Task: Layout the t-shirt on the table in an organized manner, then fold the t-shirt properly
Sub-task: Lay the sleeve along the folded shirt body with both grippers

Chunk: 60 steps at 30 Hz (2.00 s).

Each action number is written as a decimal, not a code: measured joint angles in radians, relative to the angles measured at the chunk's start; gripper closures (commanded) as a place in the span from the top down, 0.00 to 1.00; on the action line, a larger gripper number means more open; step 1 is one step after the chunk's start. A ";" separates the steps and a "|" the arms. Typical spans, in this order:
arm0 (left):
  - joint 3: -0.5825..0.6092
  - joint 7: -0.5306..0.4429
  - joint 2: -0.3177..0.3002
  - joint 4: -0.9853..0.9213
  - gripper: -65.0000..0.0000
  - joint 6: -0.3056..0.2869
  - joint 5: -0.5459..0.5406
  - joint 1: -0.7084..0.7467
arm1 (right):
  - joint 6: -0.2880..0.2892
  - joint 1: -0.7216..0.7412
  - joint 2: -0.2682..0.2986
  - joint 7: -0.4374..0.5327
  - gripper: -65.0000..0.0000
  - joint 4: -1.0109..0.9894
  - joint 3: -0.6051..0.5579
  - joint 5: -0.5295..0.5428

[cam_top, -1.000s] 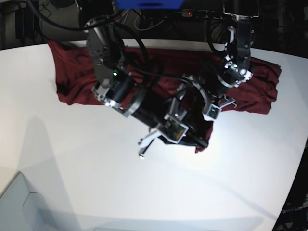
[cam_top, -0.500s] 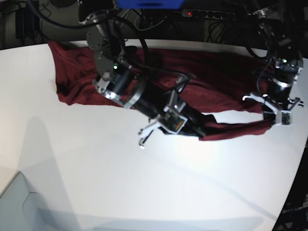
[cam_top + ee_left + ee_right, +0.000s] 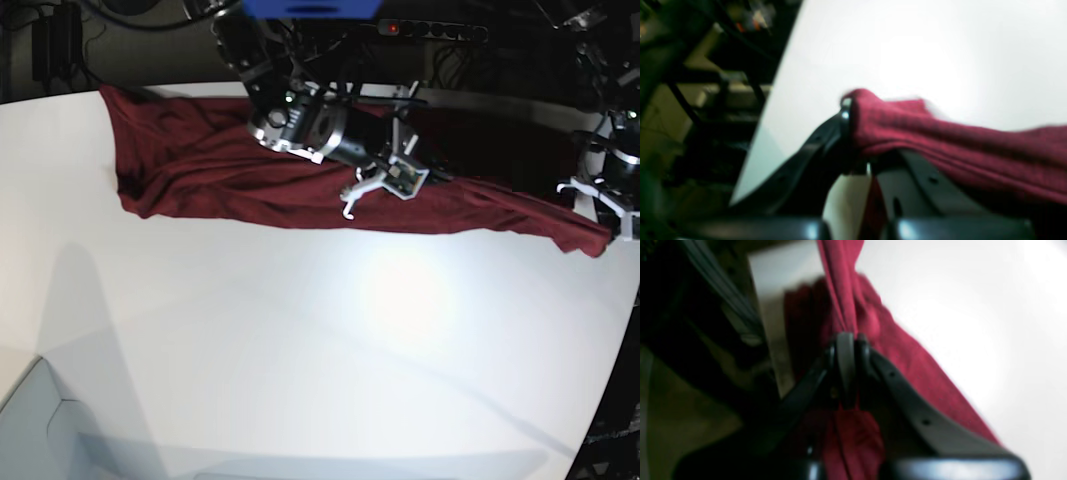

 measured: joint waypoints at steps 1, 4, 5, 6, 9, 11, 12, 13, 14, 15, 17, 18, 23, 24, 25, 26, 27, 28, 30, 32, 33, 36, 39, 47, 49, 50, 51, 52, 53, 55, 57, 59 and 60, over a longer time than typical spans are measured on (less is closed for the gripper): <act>0.000 -0.001 0.000 -0.010 0.00 0.000 0.000 0.002 | 0.000 0.002 -0.001 0.003 0.00 -0.011 0.000 0.000; -0.002 -0.008 0.002 -0.042 0.00 0.000 -0.002 0.002 | 0.000 0.002 -0.002 0.005 0.00 -0.031 0.000 0.003; -0.002 -0.007 0.004 -0.055 0.00 0.000 -0.001 0.002 | 0.000 0.002 0.000 0.004 0.00 -0.034 0.000 0.003; -0.002 -0.006 0.007 -0.064 0.00 0.000 -0.001 0.002 | 0.000 0.001 0.001 0.003 0.00 -0.034 0.001 0.003; 0.000 -0.011 0.009 -0.079 0.00 0.003 -0.006 0.022 | 0.000 0.001 0.001 0.006 0.00 -0.034 0.002 0.003; 0.000 -0.009 0.014 -0.088 0.00 0.003 -0.005 0.038 | 0.000 0.001 0.013 0.007 0.00 -0.034 0.000 0.003; 0.000 -0.007 0.018 -0.095 0.00 0.004 -0.005 0.042 | 0.000 0.001 0.020 0.006 0.00 -0.034 0.000 0.003; 0.000 -0.010 0.023 -0.104 0.00 0.004 -0.006 0.044 | 0.000 -0.002 0.023 0.003 0.00 -0.034 0.000 0.003; 0.000 -0.010 0.027 -0.115 0.00 0.004 -0.006 0.046 | 0.000 -0.007 0.023 0.003 0.00 -0.036 0.000 0.002; 0.000 -0.011 0.029 -0.124 0.00 0.003 -0.006 0.047 | 0.000 -0.013 0.022 0.003 0.00 -0.038 0.000 0.002; 0.000 -0.012 0.033 -0.145 0.00 0.003 -0.007 0.048 | 0.000 -0.026 0.023 0.003 0.00 -0.038 0.000 0.002; 0.000 -0.016 0.032 -0.163 0.00 0.003 -0.007 0.047 | 0.000 -0.032 0.023 0.003 0.00 -0.038 0.000 0.002; 0.000 -0.005 0.034 -0.203 0.00 0.005 0.002 0.048 | 0.000 -0.037 0.023 0.003 0.15 -0.038 -0.002 0.002; 0.000 -0.008 0.033 -0.203 0.00 0.005 0.001 0.048 | 0.000 -0.039 0.023 0.003 0.19 -0.038 -0.002 0.002; 0.000 -0.008 0.033 -0.203 0.00 0.008 0.002 0.046 | 0.000 -0.040 0.026 0.002 0.24 -0.038 -0.002 0.002; 0.000 -0.008 0.033 -0.203 0.00 0.008 0.001 0.046 | 0.000 -0.041 0.034 0.003 0.28 -0.038 -0.002 0.003; 0.000 -0.008 0.033 -0.203 0.00 0.008 0.001 0.046 | 0.000 -0.041 0.042 0.003 0.31 -0.037 -0.002 0.003; 0.000 -0.008 0.030 -0.204 0.00 0.008 0.002 0.046 | 0.000 -0.041 0.050 0.002 0.33 -0.037 -0.002 0.002; 0.000 -0.008 0.026 -0.204 0.00 0.008 0.002 0.047 | 0.000 -0.043 0.058 -0.002 0.37 -0.037 -0.002 0.001; 0.000 -0.008 0.026 -0.204 0.00 0.008 0.002 0.045 | 0.000 -0.058 0.067 -0.003 0.39 -0.021 0.003 -0.002; 0.000 -0.008 0.027 -0.204 0.00 0.008 0.001 0.044 | 0.000 -0.063 0.083 -0.003 0.39 -0.004 0.003 -0.002; 0.000 -0.007 0.028 -0.204 0.00 0.008 0.002 0.043 | 0.000 -0.069 0.123 -0.005 0.39 0.055 0.005 0.002; 0.000 -0.008 0.032 -0.192 0.00 0.008 0.002 0.043 | 0.000 -0.089 0.155 0.003 0.39 0.106 0.029 0.006; 0.000 -0.006 0.033 -0.171 0.00 0.008 0.002 0.037 | 0.000 -0.121 0.164 0.003 0.39 0.116 0.152 0.004; 0.006 -0.006 0.033 -0.172 0.01 0.009 0.002 0.033 | 0.000 -0.124 0.163 0.003 0.39 0.116 0.194 0.006; 0.019 -0.006 0.029 -0.173 0.01 0.012 0.002 0.033 | 0.000 -0.124 0.163 0.003 0.40 0.116 0.216 0.006; 0.038 -0.004 0.024 -0.173 0.01 0.012 0.002 0.034 | 0.000 -0.124 0.162 0.002 0.40 0.116 0.240 0.006; 0.057 -0.004 0.021 -0.173 0.03 0.012 0.002 0.034 | 0.000 -0.123 0.161 0.003 0.40 0.116 0.267 0.006; 0.073 -0.005 0.021 -0.173 0.06 0.012 0.002 0.036 | 0.000 -0.121 0.160 0.003 0.40 0.116 0.294 0.006; 0.093 -0.007 0.023 -0.172 0.18 0.011 -0.002 0.051 | 0.000 -0.120 0.155 0.003 0.40 0.116 0.352 0.006; 0.094 -0.006 0.029 -0.171 0.32 0.009 0.000 0.067 | 0.000 -0.120 0.156 0.003 0.40 0.116 0.409 0.006; 0.088 0.001 0.034 -0.171 0.43 0.011 0.006 0.072 | 0.000 -0.121 0.155 0.003 0.40 0.117 0.446 0.005; 0.088 0.001 0.033 -0.171 0.48 0.011 0.006 0.071 | 0.000 -0.122 0.156 0.003 0.40 0.117 0.459 0.003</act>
